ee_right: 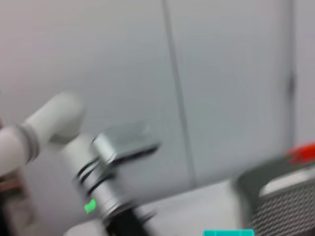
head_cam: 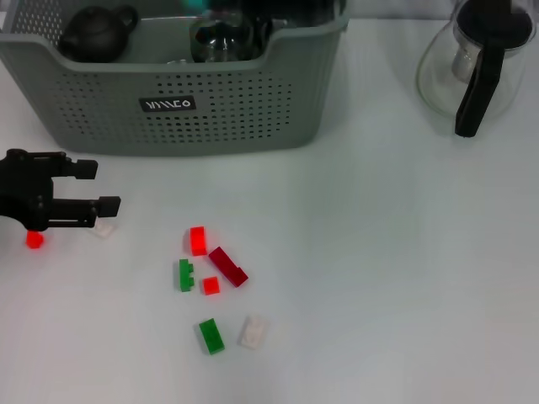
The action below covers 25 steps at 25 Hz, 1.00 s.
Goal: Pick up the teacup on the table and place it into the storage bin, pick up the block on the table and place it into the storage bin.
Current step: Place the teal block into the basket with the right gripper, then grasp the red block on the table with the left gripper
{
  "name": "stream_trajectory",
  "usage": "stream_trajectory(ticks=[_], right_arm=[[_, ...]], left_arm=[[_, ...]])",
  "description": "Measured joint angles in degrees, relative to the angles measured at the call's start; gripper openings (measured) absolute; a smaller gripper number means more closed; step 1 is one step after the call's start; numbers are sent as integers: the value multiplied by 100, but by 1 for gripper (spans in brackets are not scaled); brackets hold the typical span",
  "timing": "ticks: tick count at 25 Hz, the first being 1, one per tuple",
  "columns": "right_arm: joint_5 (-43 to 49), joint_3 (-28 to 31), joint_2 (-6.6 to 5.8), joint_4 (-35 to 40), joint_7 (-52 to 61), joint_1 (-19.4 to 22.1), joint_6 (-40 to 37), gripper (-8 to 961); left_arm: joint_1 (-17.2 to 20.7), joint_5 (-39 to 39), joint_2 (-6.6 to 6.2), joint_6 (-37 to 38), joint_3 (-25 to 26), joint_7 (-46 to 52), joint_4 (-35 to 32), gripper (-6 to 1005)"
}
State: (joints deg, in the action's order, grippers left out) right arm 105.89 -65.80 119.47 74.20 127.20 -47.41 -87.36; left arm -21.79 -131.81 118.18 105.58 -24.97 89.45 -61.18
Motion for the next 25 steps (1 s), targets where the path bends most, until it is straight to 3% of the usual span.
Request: stream_trajectory(ticks=[6, 10, 18, 20, 25], right_arm=[[688, 412, -356, -1625, -201, -1123, 718, 427], [1083, 437, -369, -2143, -457, -1352, 1075, 480], [1116, 513, -380, -1914, -583, -1071, 1000, 586], [917, 540, -336, -1591, -752, -840, 772, 613], [-50, 580, -158, -791, -1494, 0, -253, 804]], left_arm=[[-31, 12, -8, -64, 2, -17, 42, 752], [-43, -12, -8, -80, 1, -22, 44, 751], [-47, -1, 3, -64, 4, 7, 25, 751], [-47, 9, 4, -65, 40, 8, 24, 751], [-54, 19, -1, -8, 266, -6, 21, 751]])
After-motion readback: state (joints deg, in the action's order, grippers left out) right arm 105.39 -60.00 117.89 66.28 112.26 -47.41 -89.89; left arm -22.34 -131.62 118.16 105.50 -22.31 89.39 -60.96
